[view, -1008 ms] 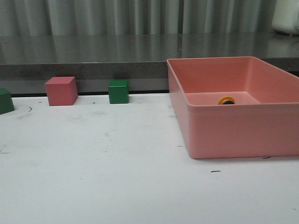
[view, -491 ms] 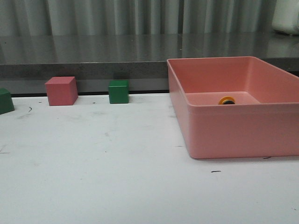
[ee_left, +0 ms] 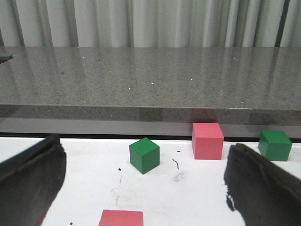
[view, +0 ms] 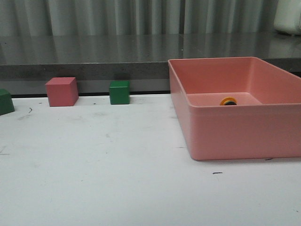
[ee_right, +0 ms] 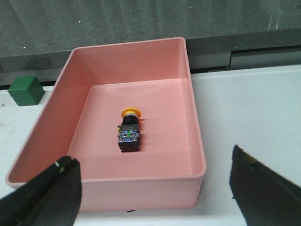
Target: Place and stand button with both arms
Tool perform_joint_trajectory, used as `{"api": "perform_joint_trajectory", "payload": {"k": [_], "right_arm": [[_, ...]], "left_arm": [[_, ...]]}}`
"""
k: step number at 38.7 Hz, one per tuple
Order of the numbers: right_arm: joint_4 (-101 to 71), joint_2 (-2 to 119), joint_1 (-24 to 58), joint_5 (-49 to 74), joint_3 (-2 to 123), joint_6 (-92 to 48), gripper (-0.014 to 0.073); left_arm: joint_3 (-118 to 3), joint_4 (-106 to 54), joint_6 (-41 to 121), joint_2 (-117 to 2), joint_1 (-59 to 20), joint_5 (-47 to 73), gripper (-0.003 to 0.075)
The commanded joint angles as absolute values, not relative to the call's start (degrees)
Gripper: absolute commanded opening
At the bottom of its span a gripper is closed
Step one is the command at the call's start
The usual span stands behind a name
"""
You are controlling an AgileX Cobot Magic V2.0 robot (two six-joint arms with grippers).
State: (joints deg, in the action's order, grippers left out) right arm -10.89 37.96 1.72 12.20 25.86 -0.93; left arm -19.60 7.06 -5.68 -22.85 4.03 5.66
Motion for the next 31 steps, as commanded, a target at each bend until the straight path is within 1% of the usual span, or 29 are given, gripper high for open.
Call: {"api": "perform_joint_trajectory", "payload": {"k": [1, 8, 13, 20, 27, 31], "right_arm": [[-11.35, 45.05, 1.39, 7.27, 31.35, -1.28, 0.0661], [-11.35, 60.75, 1.67, 14.4, 41.47, -1.28, 0.0661], [-11.35, 70.3, 1.67, 16.14, 48.94, -1.28, 0.0661], [-11.35, 80.47, 4.22, 18.75, 58.4, -1.28, 0.0661], [-11.35, 90.17, 8.81, 29.83, 70.34, -1.28, 0.0661], [-11.35, 96.34, 9.9, 35.38, 78.03, -0.34, 0.0661]], "left_arm": [[-21.7, 7.11, -5.61, -23.51, 3.69, 1.48, 0.0613], [-21.7, 7.11, -5.61, -23.51, 3.69, 1.48, 0.0552], [-21.7, 7.11, -5.61, -23.51, 3.69, 1.48, 0.0518], [-21.7, 7.11, -5.61, -23.51, 3.69, 1.52, 0.0478], [-21.7, 7.11, -5.61, -23.51, 3.69, 1.52, 0.0451], [-21.7, 7.11, -5.61, -23.51, 3.69, 1.52, 0.0447]]}}
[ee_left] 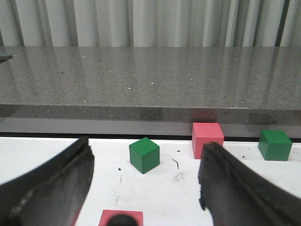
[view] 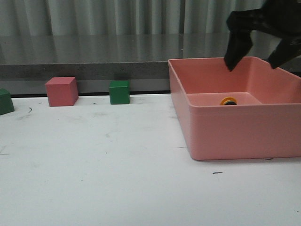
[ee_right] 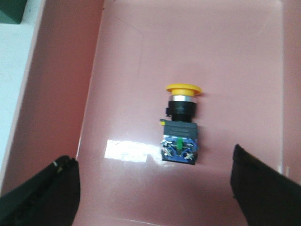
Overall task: Place and stand button with both arms
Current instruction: 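Lower the right gripper into the pink bin and grasp the yellow button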
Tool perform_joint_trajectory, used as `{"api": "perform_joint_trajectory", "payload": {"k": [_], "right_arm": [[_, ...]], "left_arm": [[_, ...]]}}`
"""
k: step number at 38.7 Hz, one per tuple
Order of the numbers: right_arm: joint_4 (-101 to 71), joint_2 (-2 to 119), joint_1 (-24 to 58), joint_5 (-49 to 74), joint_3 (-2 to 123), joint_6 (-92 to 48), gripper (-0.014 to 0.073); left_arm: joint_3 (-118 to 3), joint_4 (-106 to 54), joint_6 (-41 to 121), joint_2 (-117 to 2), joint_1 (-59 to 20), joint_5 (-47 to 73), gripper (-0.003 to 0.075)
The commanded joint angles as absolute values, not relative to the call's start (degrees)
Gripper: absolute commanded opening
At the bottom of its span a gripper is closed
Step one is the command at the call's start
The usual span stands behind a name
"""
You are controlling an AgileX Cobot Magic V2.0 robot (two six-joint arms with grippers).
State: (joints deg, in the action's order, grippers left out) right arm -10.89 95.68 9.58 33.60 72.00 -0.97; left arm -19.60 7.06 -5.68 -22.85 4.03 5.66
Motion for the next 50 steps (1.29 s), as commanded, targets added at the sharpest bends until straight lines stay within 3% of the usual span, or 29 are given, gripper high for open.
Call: {"api": "perform_joint_trajectory", "payload": {"k": [1, 14, 28, 38, 47, 50], "right_arm": [[-11.35, 97.6, 9.9, 36.47, 79.53, 0.35, 0.0661], [-3.29, 108.51, 9.84, 41.28, 87.79, 11.94, 0.0661], [-3.3, 115.05, 9.57, 39.02, 87.86, 13.16, 0.0647], [-3.3, 115.44, 9.57, 37.53, 87.86, 13.16, 0.0485], [-3.3, 115.38, 9.57, 37.54, 87.86, 13.11, 0.0266], [-3.3, 115.17, 9.57, 37.54, 87.86, 13.11, 0.0266]], "left_arm": [[-21.7, 7.11, -5.61, -23.51, 3.69, 1.52, 0.0447], [-21.7, 7.11, -5.61, -23.51, 3.69, 1.61, 0.0447], [-21.7, 7.11, -5.61, -23.51, 3.69, 1.61, 0.0447], [-21.7, 7.11, -5.61, -23.51, 3.69, 1.61, 0.0447], [-21.7, 7.11, -5.61, -23.51, 3.69, 1.61, 0.0447], [-21.7, 7.11, -5.61, -23.51, 3.69, 1.61, 0.0447]]}}
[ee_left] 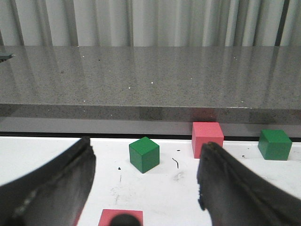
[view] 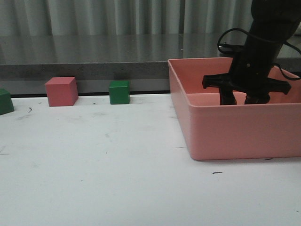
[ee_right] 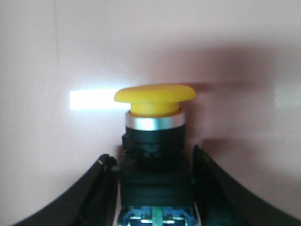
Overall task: Place and stand button with both arms
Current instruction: 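Lower the right gripper into the pink bin and grasp the yellow button, then lift the button out of the bin and carry it toward the cubes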
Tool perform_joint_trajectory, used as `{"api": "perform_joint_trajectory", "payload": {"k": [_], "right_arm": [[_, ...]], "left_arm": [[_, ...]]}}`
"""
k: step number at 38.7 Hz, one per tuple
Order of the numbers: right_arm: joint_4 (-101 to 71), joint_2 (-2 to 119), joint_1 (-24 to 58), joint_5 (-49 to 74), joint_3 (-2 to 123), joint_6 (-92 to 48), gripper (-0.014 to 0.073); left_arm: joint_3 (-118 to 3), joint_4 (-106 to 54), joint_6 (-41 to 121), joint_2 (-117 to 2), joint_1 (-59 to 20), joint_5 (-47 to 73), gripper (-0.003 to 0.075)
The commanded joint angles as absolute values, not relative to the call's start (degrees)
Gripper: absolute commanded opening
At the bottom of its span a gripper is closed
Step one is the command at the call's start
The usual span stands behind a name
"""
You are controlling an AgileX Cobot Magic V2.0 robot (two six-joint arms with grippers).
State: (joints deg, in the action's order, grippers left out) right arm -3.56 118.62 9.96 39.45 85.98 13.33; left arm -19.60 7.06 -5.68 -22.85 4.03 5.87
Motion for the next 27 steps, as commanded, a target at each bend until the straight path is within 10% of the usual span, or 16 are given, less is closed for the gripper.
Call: {"api": "perform_joint_trajectory", "payload": {"k": [1, 27], "right_arm": [[-3.3, 114.92, 9.57, 37.71, 87.86, 13.11, 0.0268], [-3.32, 94.9, 16.76, 40.81, 88.71, 13.05, 0.0267]], "left_arm": [[-21.7, 7.11, -5.61, -23.51, 3.69, 1.61, 0.0447], [-21.7, 7.11, -5.61, -23.51, 3.69, 1.61, 0.0447]]}}
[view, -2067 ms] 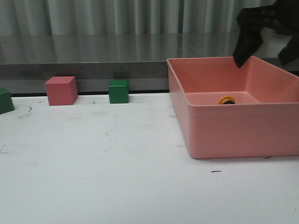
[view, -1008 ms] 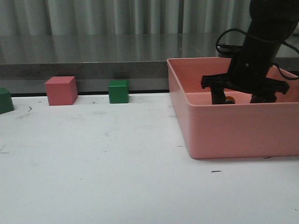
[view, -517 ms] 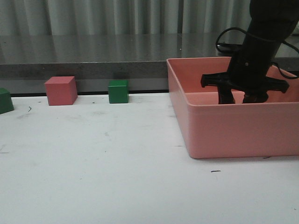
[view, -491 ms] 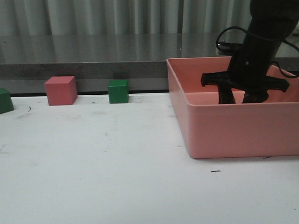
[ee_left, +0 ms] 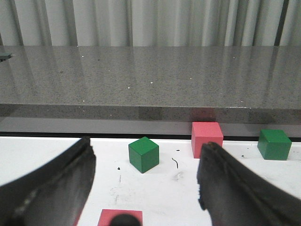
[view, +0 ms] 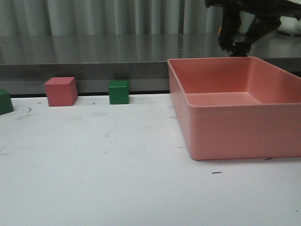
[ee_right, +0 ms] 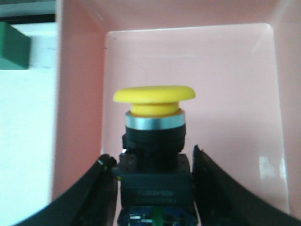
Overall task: Place and stand button with both arms
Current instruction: 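Lift the button out of the bin and carry it toward the cubes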
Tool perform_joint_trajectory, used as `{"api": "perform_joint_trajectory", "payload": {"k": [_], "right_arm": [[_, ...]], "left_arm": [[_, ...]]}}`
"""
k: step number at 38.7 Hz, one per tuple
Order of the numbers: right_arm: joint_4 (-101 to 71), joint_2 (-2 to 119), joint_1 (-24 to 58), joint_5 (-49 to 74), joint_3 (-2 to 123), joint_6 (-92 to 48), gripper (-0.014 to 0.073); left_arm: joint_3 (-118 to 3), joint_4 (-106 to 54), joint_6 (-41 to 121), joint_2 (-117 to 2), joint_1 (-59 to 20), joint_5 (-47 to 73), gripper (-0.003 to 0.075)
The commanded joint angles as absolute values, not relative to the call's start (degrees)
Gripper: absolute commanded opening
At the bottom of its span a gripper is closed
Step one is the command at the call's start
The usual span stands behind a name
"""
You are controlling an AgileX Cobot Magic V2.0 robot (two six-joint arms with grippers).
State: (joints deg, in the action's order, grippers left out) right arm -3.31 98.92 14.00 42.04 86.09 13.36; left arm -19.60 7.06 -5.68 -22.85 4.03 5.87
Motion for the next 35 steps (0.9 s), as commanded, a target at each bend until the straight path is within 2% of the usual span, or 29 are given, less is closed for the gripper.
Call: {"api": "perform_joint_trajectory", "payload": {"k": [1, 9, 19, 28, 35], "right_arm": [[-3.32, 94.9, 17.96, 41.61, 89.24, 13.05, 0.0267], [-3.37, 97.27, 27.6, 44.12, 95.83, 13.05, 0.0267], [-4.46, 105.84, 38.0, 48.72, 105.09, 13.05, 0.0267], [-6.08, 113.49, 42.97, 49.61, 109.85, 13.05, 0.0267], [-6.19, 118.08, 43.52, 49.66, 110.53, 14.64, 0.0267]], "left_arm": [[-21.7, 7.11, -5.61, -23.51, 3.69, 1.61, 0.0447], [-21.7, 7.11, -5.61, -23.51, 3.69, 1.61, 0.0447], [-21.7, 7.11, -5.61, -23.51, 3.69, 1.61, 0.0447], [-21.7, 7.11, -5.61, -23.51, 3.69, 1.61, 0.0437], [-21.7, 7.11, -5.61, -23.51, 3.69, 1.61, 0.0437]]}}
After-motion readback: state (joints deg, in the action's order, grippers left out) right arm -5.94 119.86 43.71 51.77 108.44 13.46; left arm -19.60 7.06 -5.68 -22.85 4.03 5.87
